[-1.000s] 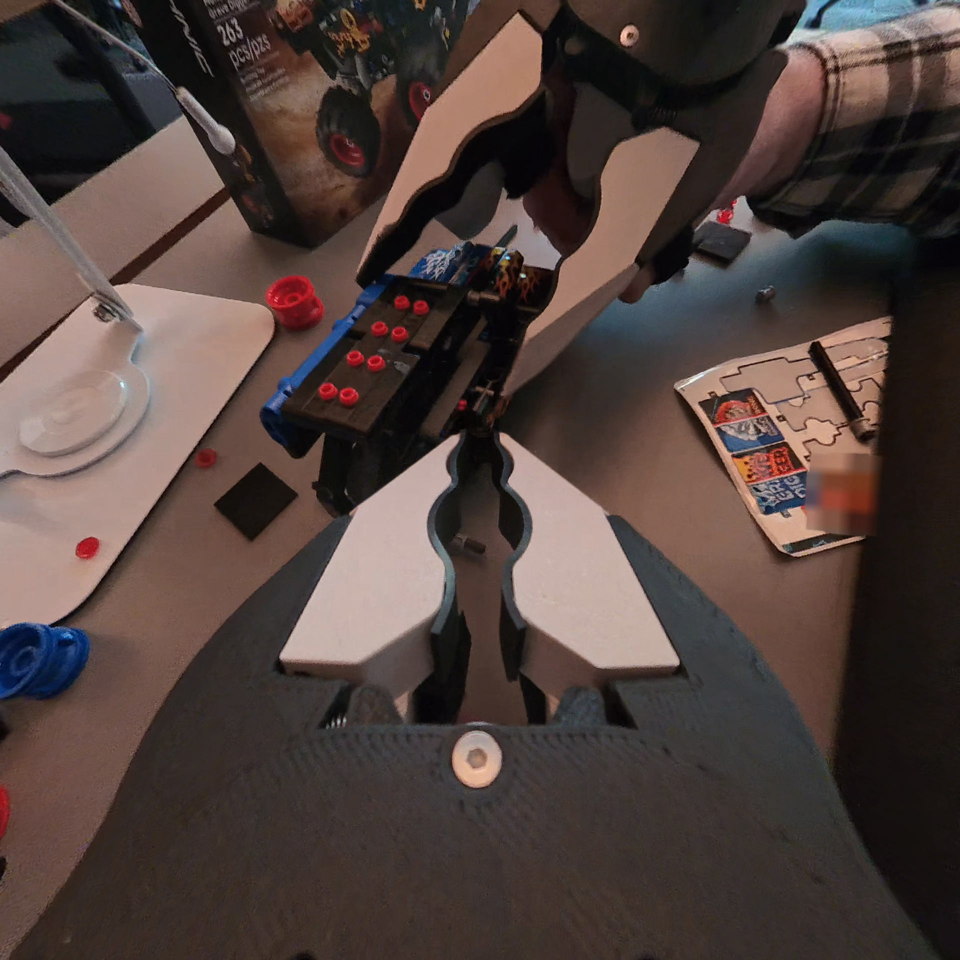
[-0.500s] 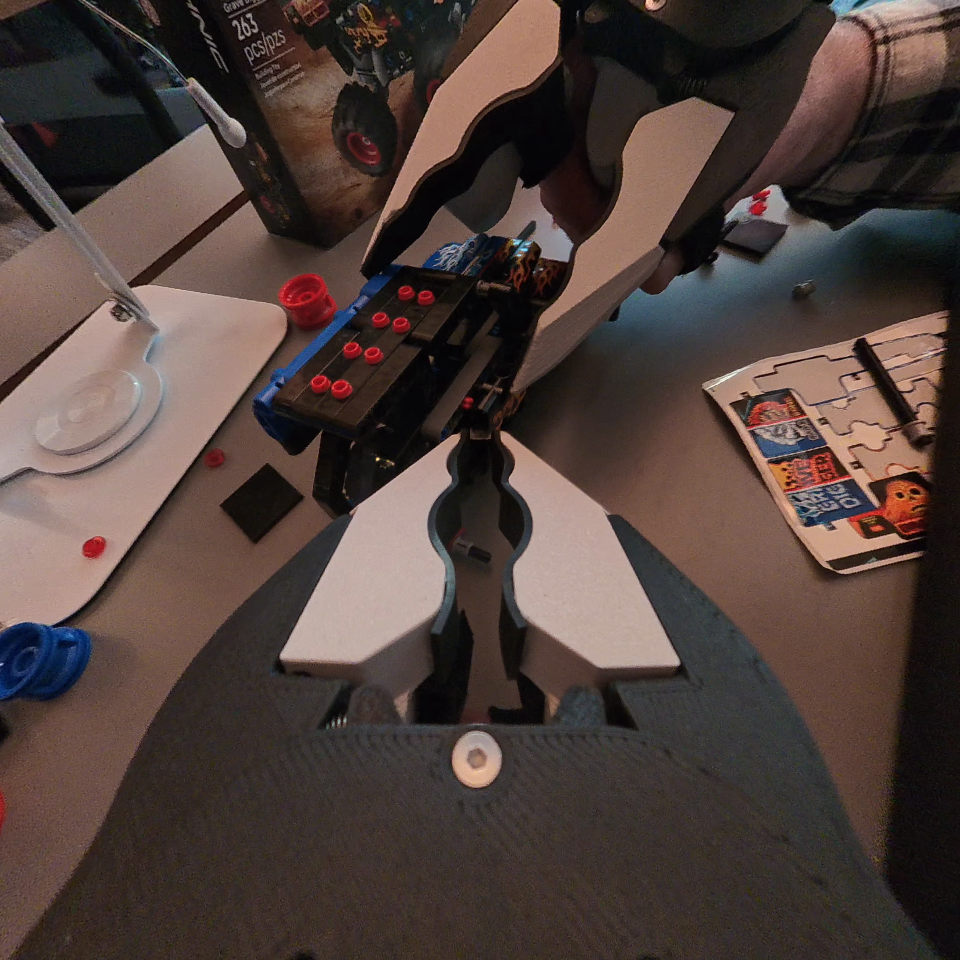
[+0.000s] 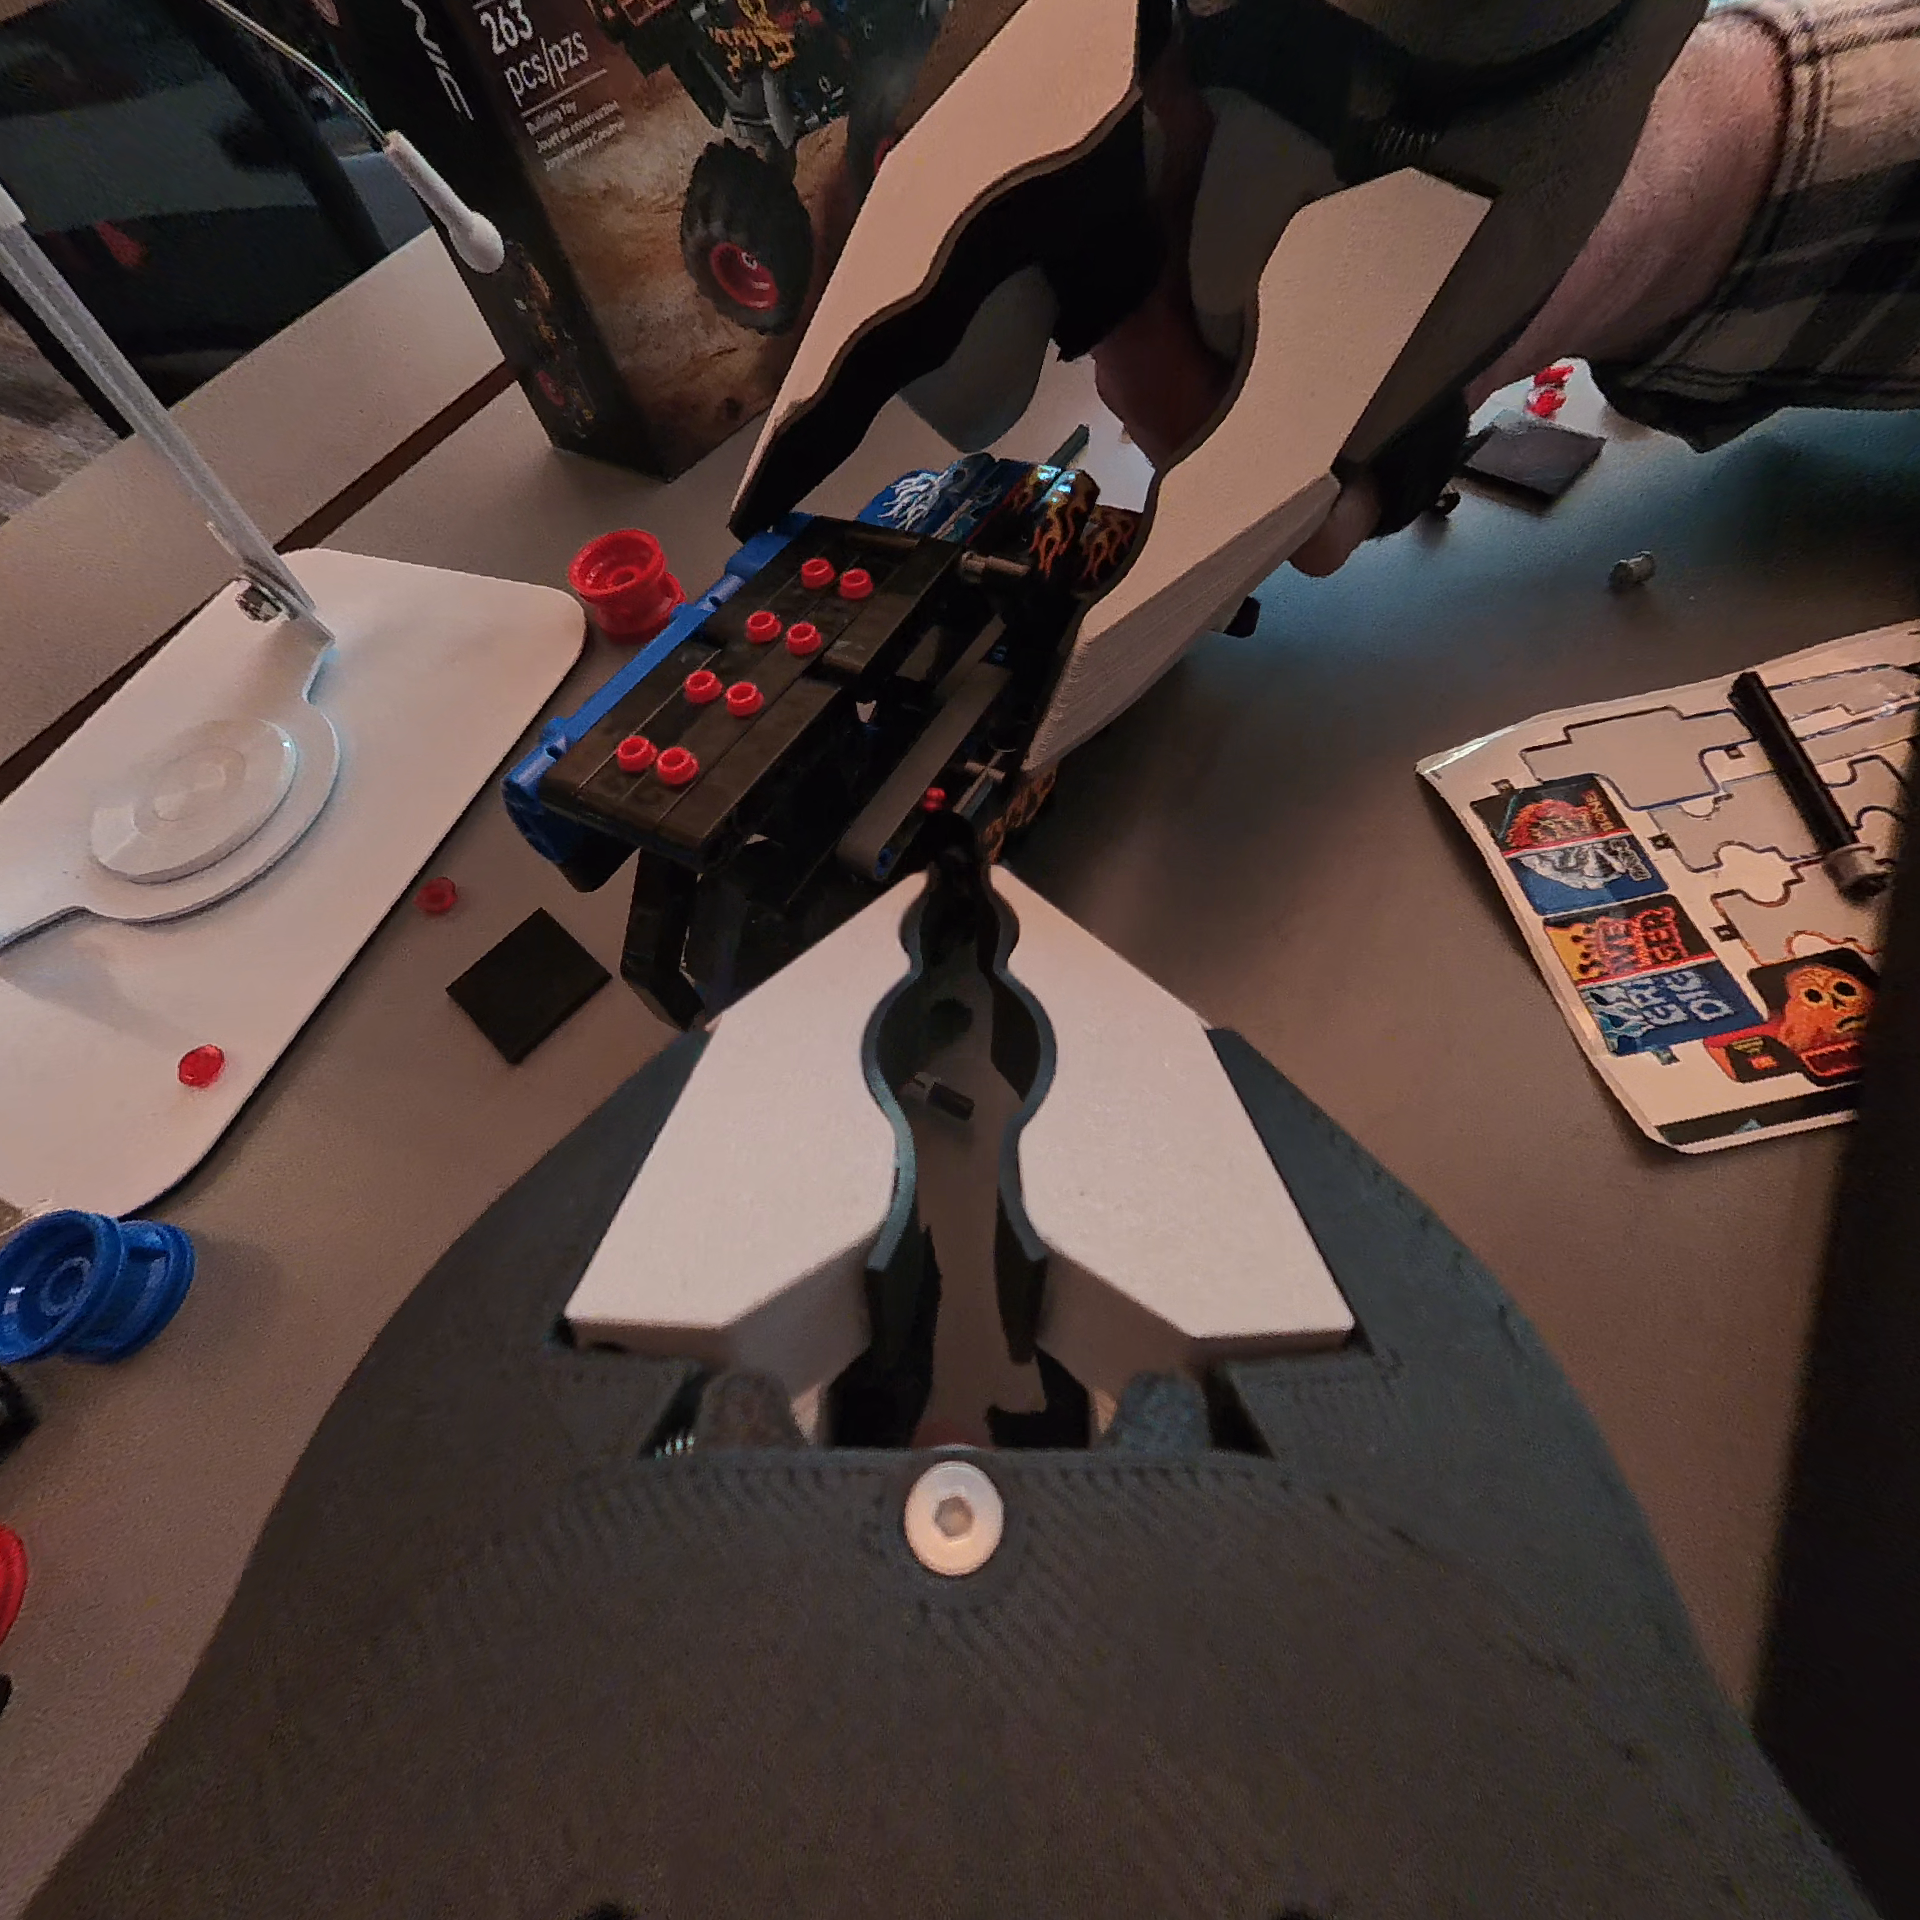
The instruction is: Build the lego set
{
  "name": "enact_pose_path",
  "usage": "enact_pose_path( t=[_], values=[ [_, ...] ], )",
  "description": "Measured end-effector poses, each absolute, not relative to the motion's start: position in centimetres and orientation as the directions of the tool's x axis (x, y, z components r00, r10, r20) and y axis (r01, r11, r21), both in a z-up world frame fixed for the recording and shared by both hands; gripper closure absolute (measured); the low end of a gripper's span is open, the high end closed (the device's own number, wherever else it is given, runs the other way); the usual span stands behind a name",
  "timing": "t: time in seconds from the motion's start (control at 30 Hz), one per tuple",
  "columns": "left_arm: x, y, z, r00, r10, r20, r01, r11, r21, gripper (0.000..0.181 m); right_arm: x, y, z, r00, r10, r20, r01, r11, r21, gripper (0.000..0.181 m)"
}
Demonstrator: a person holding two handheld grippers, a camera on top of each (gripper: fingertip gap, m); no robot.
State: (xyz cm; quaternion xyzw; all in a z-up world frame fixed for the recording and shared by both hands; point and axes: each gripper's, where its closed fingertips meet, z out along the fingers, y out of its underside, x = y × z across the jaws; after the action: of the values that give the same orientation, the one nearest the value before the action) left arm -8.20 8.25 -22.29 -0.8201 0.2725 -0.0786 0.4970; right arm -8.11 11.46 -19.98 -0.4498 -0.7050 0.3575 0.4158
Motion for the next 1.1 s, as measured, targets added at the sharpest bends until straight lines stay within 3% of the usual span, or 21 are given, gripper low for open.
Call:
enact_pose_path(
  t=[0.4, 0.53, 0.67, 0.73, 0.83, 0.97, 1.1],
  values=[
    [-10.0, 6.6, -24.8, 0.802, -0.544, -0.245, -0.523, -0.445, -0.727, 0.156, -9.1, 13.5, -20.0, -0.130, 0.935, 0.331, 0.366, 0.355, -0.860, 0.116],
    [-10.3, 6.8, -25.5, 0.808, -0.555, -0.198, -0.501, -0.471, -0.726, 0.151, -9.0, 13.3, -19.7, -0.137, 0.940, 0.312, 0.366, 0.341, -0.866, 0.115],
    [-9.4, 7.3, -25.8, 0.809, -0.568, -0.150, -0.475, -0.483, -0.736, 0.154, -8.4, 13.1, -17.8, -0.131, 0.947, 0.292, 0.326, 0.319, -0.890, 0.115],
    [-9.7, 7.4, -26.7, 0.800, -0.573, -0.179, -0.517, -0.507, -0.690, 0.158, -7.8, 13.0, -17.0, -0.119, 0.947, 0.297, 0.312, 0.320, -0.894, 0.114],
    [-9.4, 7.8, -26.9, 0.812, -0.567, -0.138, -0.483, -0.520, -0.705, 0.179, -6.9, 12.7, -16.0, -0.117, 0.940, 0.320, 0.298, 0.341, -0.892, 0.121],
    [-9.9, 7.7, -26.7, 0.810, -0.566, -0.153, -0.491, -0.512, -0.705, 0.181, -5.9, 11.7, -14.7, -0.137, 0.930, 0.341, 0.293, 0.367, -0.883, 0.126],
    [-9.5, 7.0, -24.4, 0.820, -0.572, 0.032, -0.318, -0.501, -0.805, 0.181, -5.3, 8.9, -15.1, -0.235, 0.908, 0.346, 0.336, 0.410, -0.848, 0.145]
  ],
)
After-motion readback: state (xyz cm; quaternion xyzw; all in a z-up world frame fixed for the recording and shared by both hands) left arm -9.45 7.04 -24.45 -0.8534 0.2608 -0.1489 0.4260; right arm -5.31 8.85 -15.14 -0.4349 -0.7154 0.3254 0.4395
